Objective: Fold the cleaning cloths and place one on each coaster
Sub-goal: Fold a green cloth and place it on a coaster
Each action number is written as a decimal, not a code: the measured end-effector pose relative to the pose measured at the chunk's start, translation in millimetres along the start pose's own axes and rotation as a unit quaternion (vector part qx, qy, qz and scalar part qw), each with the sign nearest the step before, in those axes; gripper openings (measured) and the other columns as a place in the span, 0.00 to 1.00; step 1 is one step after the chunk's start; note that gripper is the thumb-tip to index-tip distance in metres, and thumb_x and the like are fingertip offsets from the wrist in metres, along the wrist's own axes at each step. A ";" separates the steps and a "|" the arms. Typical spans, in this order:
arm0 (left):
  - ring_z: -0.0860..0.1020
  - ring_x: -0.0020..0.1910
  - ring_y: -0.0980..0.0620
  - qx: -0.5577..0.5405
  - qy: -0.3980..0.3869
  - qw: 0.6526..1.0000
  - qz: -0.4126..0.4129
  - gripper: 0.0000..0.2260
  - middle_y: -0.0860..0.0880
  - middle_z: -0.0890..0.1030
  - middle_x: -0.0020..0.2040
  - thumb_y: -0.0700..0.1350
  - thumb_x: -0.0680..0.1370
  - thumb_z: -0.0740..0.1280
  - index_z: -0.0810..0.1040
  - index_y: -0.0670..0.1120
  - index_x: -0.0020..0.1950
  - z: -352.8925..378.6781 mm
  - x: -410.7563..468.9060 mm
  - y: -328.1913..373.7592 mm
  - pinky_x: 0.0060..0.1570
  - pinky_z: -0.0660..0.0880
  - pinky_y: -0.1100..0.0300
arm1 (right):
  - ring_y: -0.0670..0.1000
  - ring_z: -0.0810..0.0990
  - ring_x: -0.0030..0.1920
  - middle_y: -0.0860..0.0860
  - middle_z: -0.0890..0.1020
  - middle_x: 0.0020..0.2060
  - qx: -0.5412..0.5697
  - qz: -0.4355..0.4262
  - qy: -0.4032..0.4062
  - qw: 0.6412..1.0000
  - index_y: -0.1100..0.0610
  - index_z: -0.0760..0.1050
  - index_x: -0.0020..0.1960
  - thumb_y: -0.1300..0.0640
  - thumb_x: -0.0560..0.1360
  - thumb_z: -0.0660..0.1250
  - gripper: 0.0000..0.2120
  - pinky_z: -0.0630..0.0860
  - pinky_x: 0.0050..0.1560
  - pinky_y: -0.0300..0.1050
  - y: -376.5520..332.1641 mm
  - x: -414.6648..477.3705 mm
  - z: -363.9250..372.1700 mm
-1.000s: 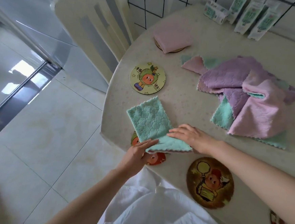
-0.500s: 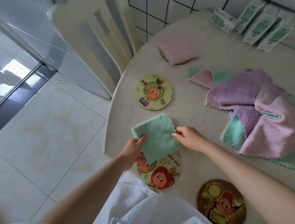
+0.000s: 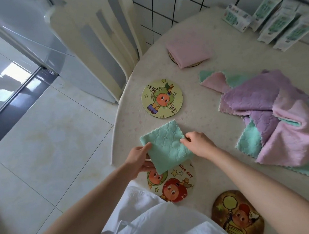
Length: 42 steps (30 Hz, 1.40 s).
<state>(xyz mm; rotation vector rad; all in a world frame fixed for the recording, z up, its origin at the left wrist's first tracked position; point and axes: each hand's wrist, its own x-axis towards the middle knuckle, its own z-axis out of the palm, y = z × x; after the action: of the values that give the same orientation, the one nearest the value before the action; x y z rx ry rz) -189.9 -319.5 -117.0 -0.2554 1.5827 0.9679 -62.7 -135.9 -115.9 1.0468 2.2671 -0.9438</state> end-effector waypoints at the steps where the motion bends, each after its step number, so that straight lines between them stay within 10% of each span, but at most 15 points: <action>1: 0.84 0.38 0.42 0.045 0.050 0.997 0.039 0.15 0.39 0.82 0.47 0.50 0.80 0.62 0.76 0.39 0.57 -0.2 -1.5 0.4 0.40 0.82 0.46 | 0.49 0.70 0.31 0.48 0.72 0.30 0.012 0.007 0.021 1.000 0.54 0.67 0.37 0.48 0.78 0.58 0.15 0.67 0.32 0.43 1.6 -0.9 0.9; 3: 0.83 0.35 0.46 0.182 0.165 0.956 0.158 0.10 0.46 0.82 0.48 0.49 0.79 0.63 0.74 0.44 0.56 -2.5 -2.9 -3.6 0.38 0.82 0.48 | 0.48 0.76 0.36 0.48 0.78 0.38 0.046 0.027 0.100 0.994 0.53 0.71 0.45 0.49 0.78 0.59 0.09 0.76 0.38 0.45 4.9 -6.2 4.6; 5: 0.79 0.44 0.52 0.379 0.258 0.831 0.316 0.12 0.53 0.78 0.52 0.50 0.77 0.65 0.71 0.50 0.59 -5.3 -4.8 -12.5 0.43 0.79 0.52 | 0.48 0.77 0.43 0.47 0.79 0.47 0.046 0.021 0.177 0.983 0.52 0.70 0.53 0.48 0.78 0.60 0.09 0.78 0.42 0.47 5.5 -14.9 12.7; 8: 0.72 0.58 0.50 0.560 0.194 0.636 0.494 0.20 0.51 0.75 0.60 0.53 0.74 0.67 0.71 0.53 0.64 -4.3 3.9 -28.6 0.56 0.73 0.53 | 0.50 0.74 0.52 0.49 0.73 0.56 -0.034 -0.039 0.190 0.980 0.54 0.65 0.61 0.42 0.75 0.63 0.21 0.75 0.44 0.42 -2.1 -28.3 34.1; 10: 0.69 0.64 0.48 0.610 0.135 0.601 0.499 0.22 0.52 0.73 0.65 0.57 0.73 0.66 0.71 0.55 0.66 -1.6 11.2 -36.5 0.61 0.69 0.50 | 0.52 0.72 0.54 0.52 0.70 0.60 -0.076 -0.050 0.186 0.978 0.54 0.62 0.66 0.39 0.73 0.65 0.29 0.74 0.43 0.42 -4.4 -31.7 46.5; 19: 0.71 0.61 0.50 0.575 0.184 0.648 0.464 0.15 0.53 0.75 0.61 0.54 0.75 0.66 0.77 0.51 0.60 -19.6 15.6 -29.8 0.58 0.71 0.52 | 0.51 0.74 0.54 0.52 0.74 0.55 0.047 0.006 0.188 0.981 0.56 0.67 0.63 0.44 0.71 0.70 0.27 0.75 0.52 0.43 19.4 -37.9 50.1; 29: 0.72 0.54 0.46 0.481 0.202 0.784 0.337 0.10 0.45 0.75 0.54 0.39 0.77 0.66 0.73 0.42 0.57 -9.6 26.7 14.1 0.54 0.75 0.51 | 0.51 0.76 0.41 0.49 0.77 0.40 0.236 0.166 0.079 0.954 0.56 0.73 0.47 0.57 0.69 0.73 0.10 0.74 0.40 0.42 -0.7 -33.0 26.8; 38: 0.75 0.45 0.50 0.529 0.105 0.831 0.136 0.09 0.46 0.77 0.49 0.39 0.75 0.66 0.75 0.43 0.55 -5.2 36.3 51.1 0.39 0.75 0.61 | 0.51 0.72 0.30 0.54 0.76 0.35 0.336 0.236 0.014 0.912 0.62 0.77 0.48 0.59 0.69 0.70 0.10 0.66 0.27 0.40 2.8 -29.6 25.2; 42: 0.77 0.49 0.49 0.403 0.009 0.911 0.086 0.07 0.45 0.78 0.51 0.38 0.74 0.67 0.76 0.43 0.52 -14.9 26.2 68.9 0.46 0.77 0.60 | 0.53 0.79 0.39 0.54 0.80 0.42 0.376 0.212 0.019 0.902 0.59 0.77 0.48 0.58 0.71 0.70 0.08 0.78 0.38 0.46 4.5 -39.7 18.1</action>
<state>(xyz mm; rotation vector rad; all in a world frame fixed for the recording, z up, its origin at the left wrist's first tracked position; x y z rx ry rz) -251.9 -277.6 -111.1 0.4584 1.9059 0.3681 -33.1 -165.8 -103.8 1.7865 1.5727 -1.6420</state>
